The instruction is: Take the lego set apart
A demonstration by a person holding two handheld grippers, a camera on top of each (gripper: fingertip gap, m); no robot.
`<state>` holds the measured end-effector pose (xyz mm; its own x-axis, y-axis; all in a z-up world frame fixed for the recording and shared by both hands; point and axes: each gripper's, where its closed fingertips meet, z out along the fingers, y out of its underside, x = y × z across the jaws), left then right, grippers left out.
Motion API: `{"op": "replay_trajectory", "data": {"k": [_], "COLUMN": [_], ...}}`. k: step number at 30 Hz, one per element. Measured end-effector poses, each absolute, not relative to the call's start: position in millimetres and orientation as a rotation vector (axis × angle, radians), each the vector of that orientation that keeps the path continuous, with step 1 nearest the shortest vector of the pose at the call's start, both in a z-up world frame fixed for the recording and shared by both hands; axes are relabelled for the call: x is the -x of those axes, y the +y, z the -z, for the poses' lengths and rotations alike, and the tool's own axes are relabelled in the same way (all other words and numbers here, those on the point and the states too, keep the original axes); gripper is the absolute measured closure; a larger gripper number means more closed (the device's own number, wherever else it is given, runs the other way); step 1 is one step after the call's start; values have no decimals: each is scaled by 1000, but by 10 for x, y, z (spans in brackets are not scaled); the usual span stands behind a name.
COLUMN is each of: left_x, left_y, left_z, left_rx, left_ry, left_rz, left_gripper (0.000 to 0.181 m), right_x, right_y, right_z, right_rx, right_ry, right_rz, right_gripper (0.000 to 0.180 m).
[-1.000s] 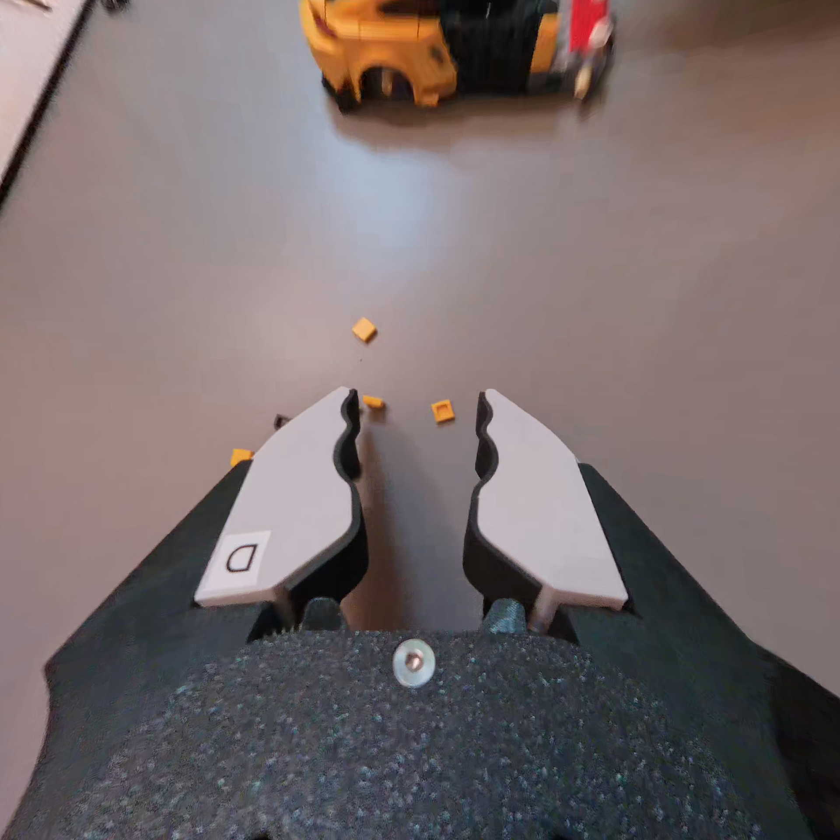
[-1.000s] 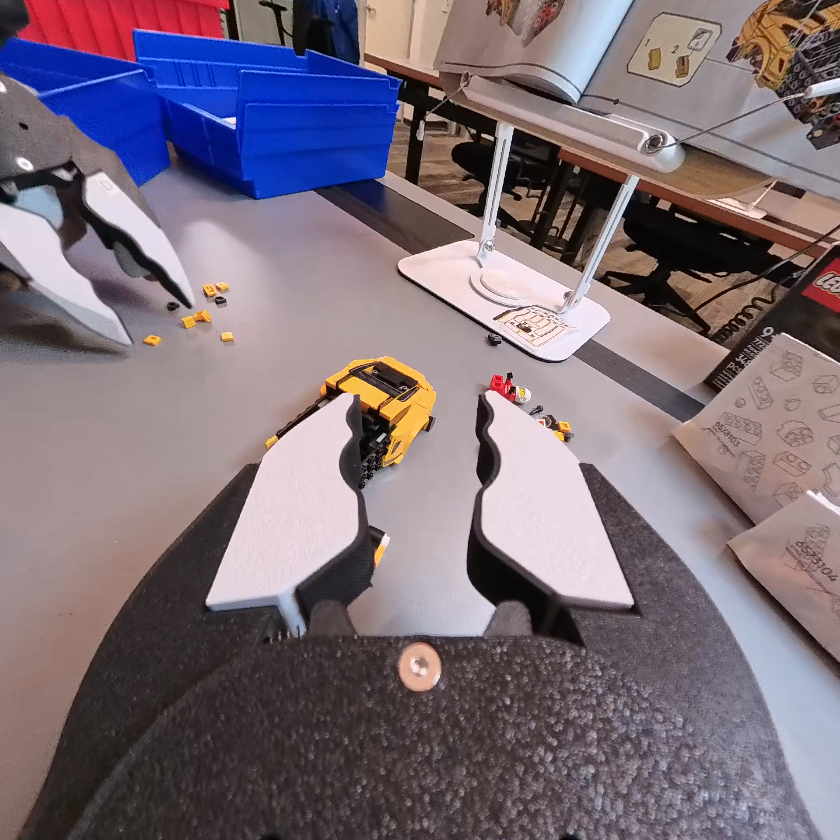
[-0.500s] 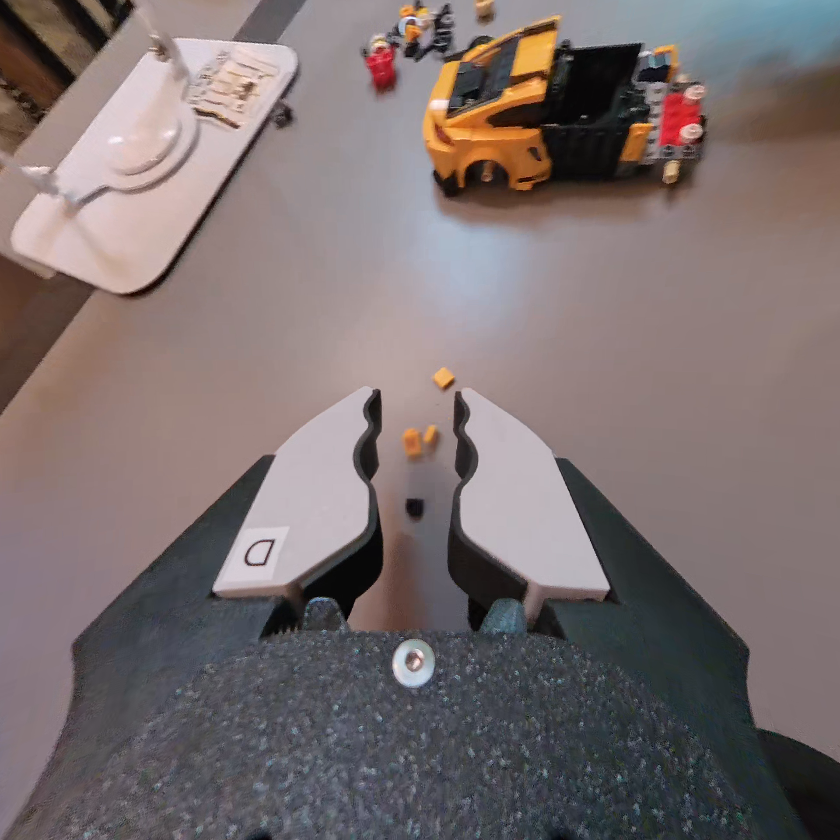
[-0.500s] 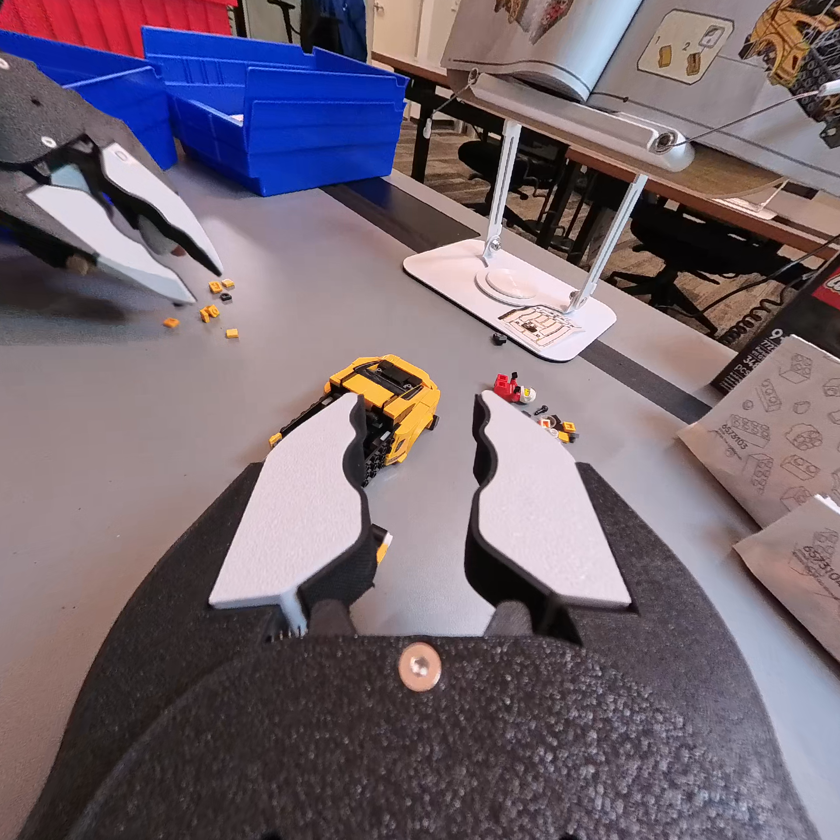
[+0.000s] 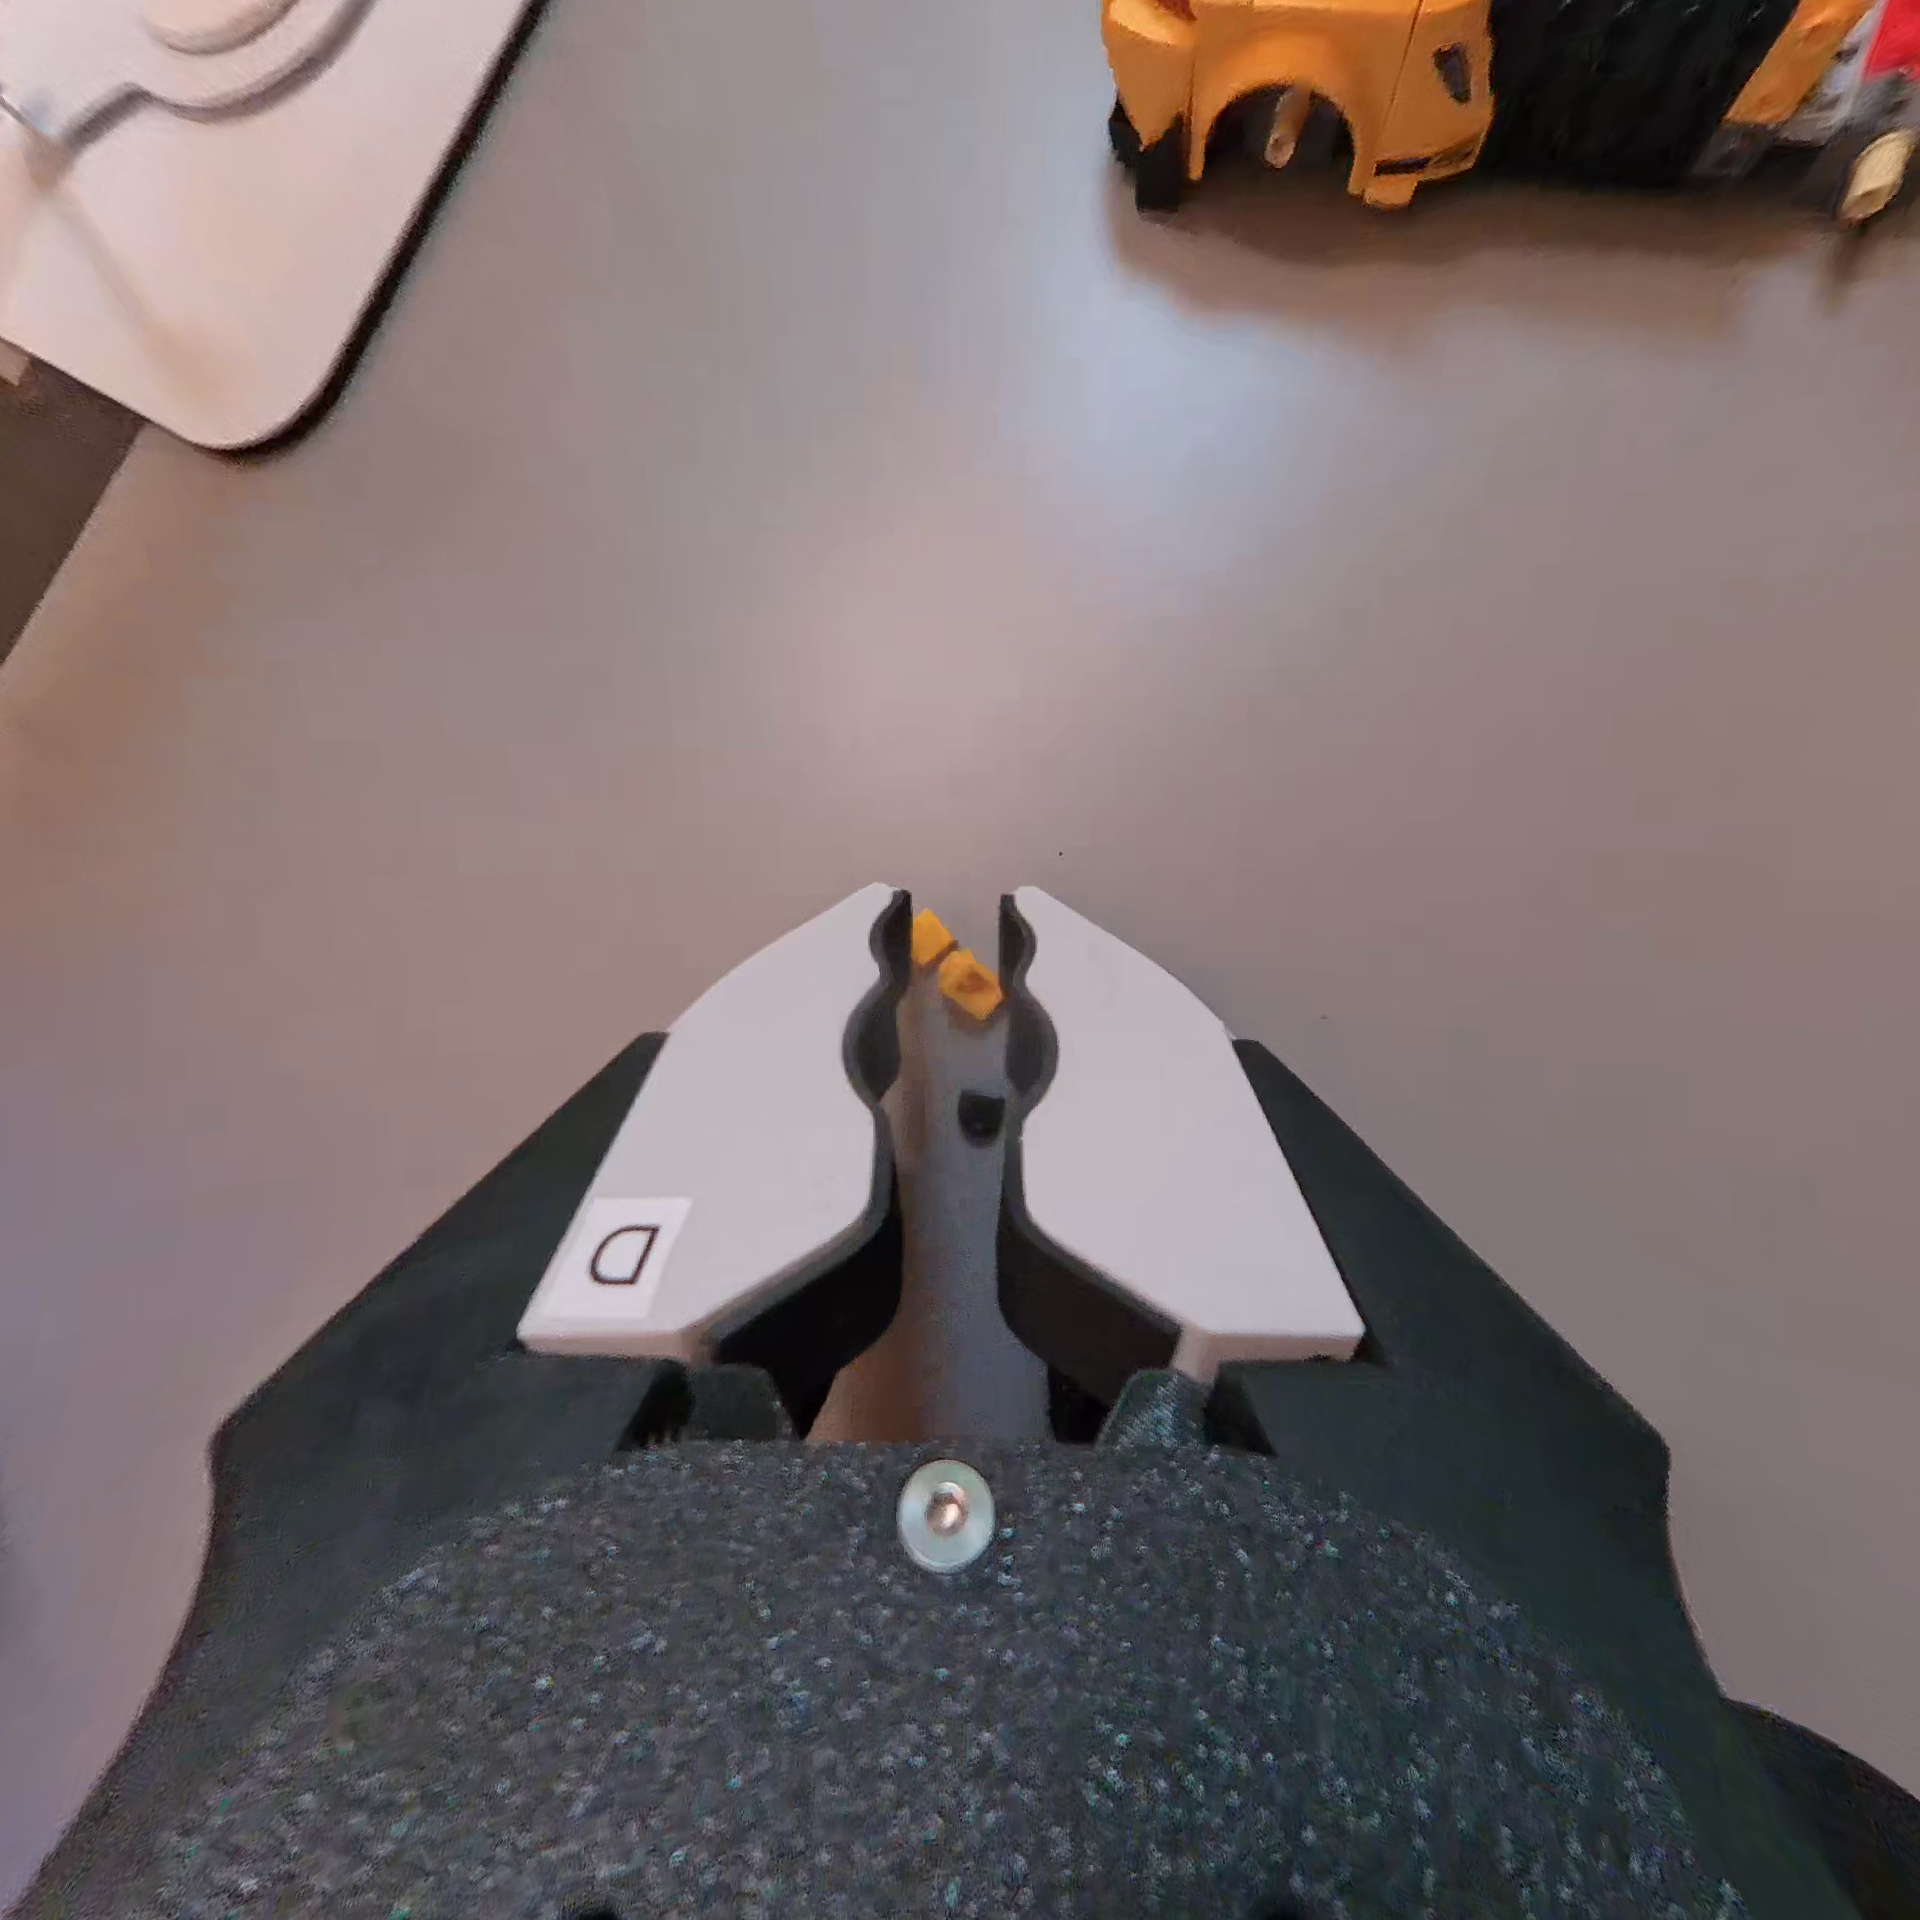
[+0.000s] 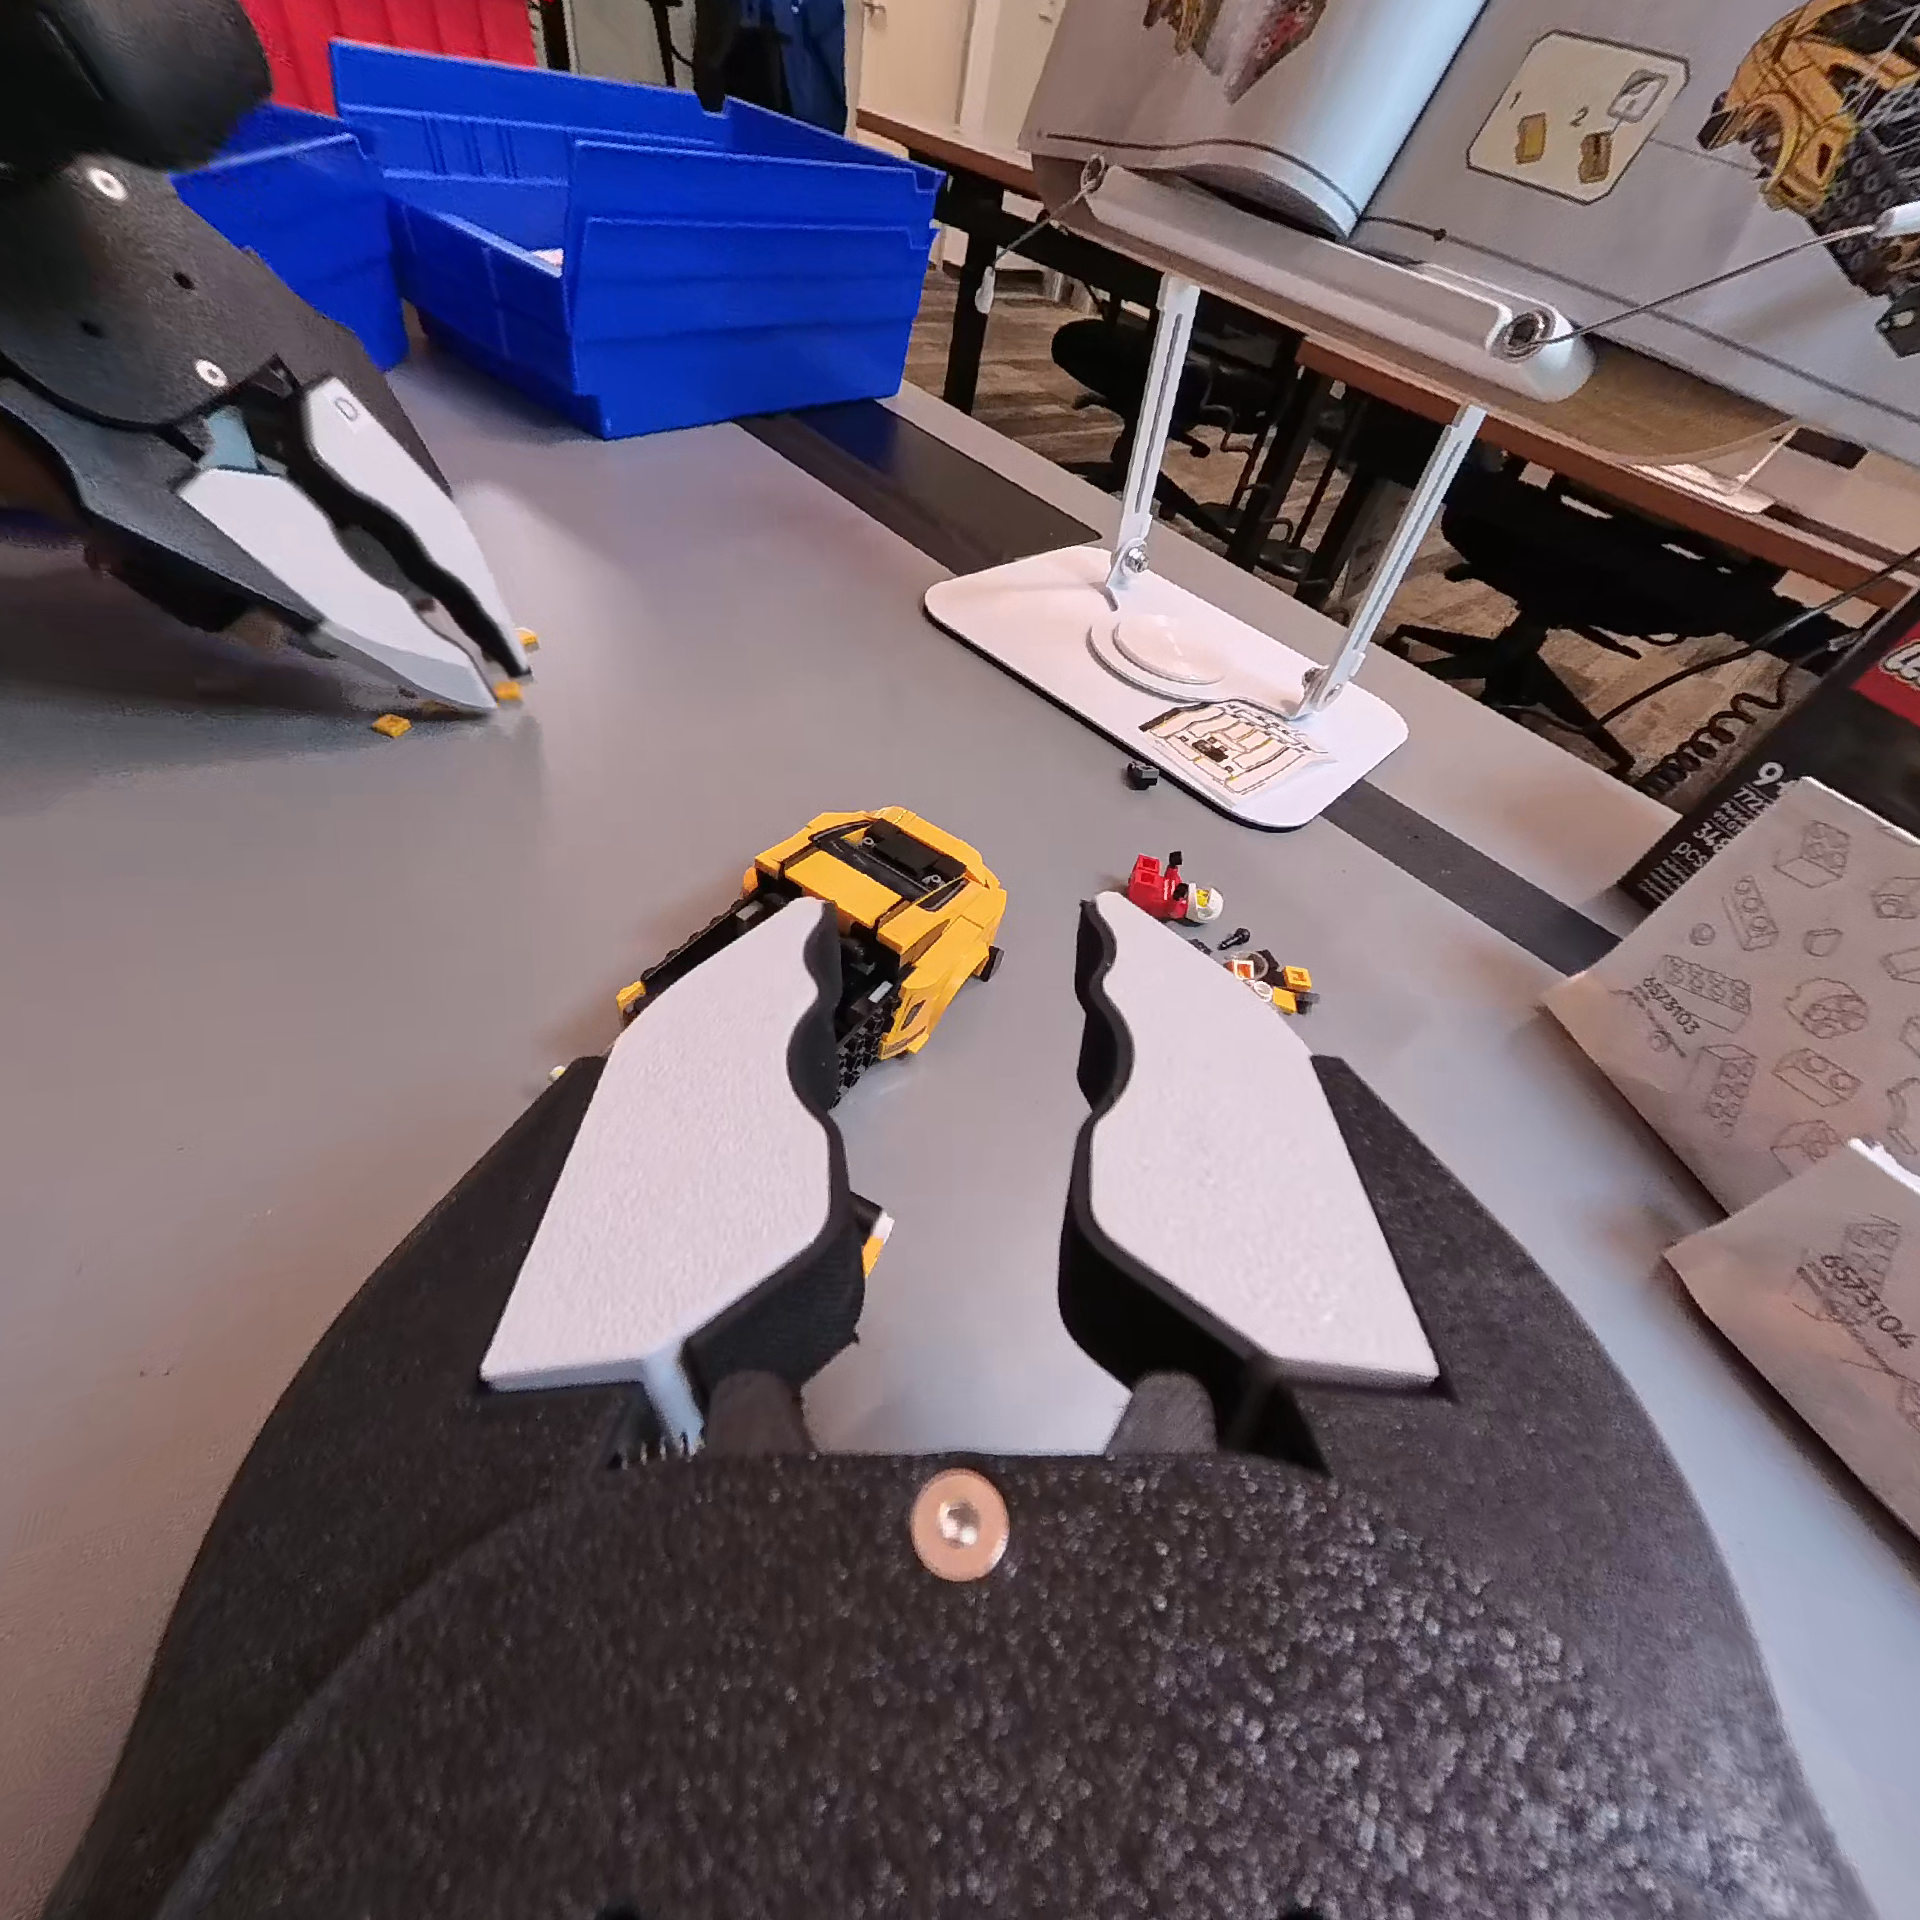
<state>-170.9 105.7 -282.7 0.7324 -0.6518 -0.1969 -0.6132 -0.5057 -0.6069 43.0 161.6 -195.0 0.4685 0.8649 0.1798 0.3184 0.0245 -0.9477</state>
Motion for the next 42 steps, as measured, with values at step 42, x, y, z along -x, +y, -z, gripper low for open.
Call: {"op": "replay_trajectory", "data": {"k": [42], "left_x": [2356], "left_y": [1885], "left_z": [811], "left_rx": [1469], "left_ry": [246], "left_rz": [193], "left_gripper": [171], "right_x": [1712], "right_y": [3932], "right_z": [318], "right_rx": [1226], "right_ry": [-747], "right_rz": [192], "right_gripper": [115]}}
